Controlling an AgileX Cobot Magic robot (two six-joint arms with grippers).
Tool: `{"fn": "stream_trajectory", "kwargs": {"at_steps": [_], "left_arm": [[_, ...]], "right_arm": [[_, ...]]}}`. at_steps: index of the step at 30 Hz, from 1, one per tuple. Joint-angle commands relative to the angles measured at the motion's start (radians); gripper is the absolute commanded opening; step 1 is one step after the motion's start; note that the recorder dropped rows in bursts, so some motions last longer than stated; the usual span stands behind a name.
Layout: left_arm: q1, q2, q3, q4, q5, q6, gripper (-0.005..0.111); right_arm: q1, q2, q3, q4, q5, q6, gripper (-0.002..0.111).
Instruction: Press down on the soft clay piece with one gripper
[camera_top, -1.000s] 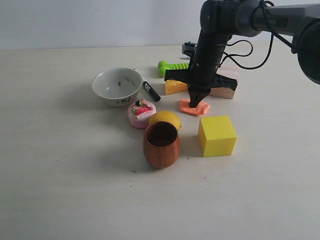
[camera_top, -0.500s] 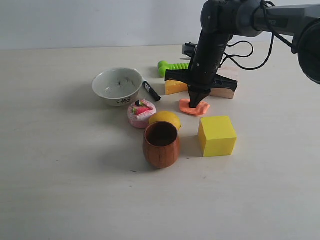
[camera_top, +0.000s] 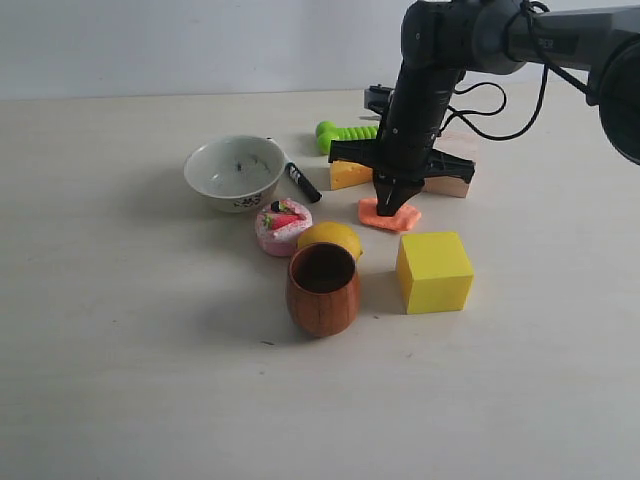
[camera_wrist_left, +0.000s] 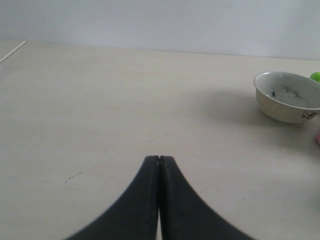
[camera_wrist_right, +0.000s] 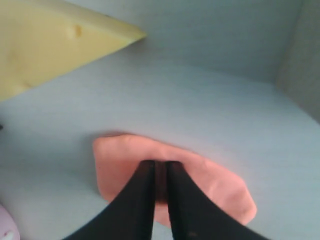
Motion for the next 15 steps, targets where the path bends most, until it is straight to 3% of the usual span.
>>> {"fn": "stream_trajectory", "kwargs": {"at_steps": [1, 15], "left_arm": [[-0.004, -0.006, -0.003, -0.006, -0.013, -0.006, 0.000], [-0.004, -0.006, -0.003, -0.006, -0.013, -0.006, 0.000]], "right_arm": [[0.006, -0.002, 0.022, -0.016, -0.002, -0.005, 0.026], [0.006, -0.089, 0.022, -0.016, -0.040, -0.005, 0.029]]}}
